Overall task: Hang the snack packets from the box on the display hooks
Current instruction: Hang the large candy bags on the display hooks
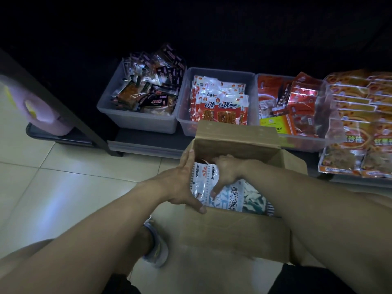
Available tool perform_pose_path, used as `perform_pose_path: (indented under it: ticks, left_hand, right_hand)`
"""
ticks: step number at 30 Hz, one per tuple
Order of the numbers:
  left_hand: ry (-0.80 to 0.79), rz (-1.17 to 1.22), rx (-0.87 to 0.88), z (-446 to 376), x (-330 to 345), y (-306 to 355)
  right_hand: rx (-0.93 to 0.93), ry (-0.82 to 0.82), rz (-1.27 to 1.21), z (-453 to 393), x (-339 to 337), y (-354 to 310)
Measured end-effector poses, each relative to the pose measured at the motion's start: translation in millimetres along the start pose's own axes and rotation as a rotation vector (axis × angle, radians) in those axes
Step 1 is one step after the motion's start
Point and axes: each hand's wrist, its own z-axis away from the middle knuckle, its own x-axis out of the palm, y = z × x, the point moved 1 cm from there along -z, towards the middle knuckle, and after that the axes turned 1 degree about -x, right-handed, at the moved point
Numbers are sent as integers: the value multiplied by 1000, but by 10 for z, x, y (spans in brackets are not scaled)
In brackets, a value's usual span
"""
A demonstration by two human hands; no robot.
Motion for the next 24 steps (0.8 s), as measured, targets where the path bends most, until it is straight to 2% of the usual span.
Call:
perform_pose_path:
  ticks: [4,7,13,19,24]
  left_hand:
    - [35,31,22,-6,17,-4]
    - [47,40,31,-2,30,-10]
    - [19,16,11,23,33,8]
    - [23,6,10,79,-2,63]
    - [0,-2,14,175,-89,131]
  right_hand:
    - [-24,-64,17,-31,0,38]
    - [-21,-124,-128,67,-19,9]
    - [-81,-116,-204,177,-145,-35]
    - [-134,-178,-231,382,-230,62]
    - [-210,-41,-376,567,-183,195]
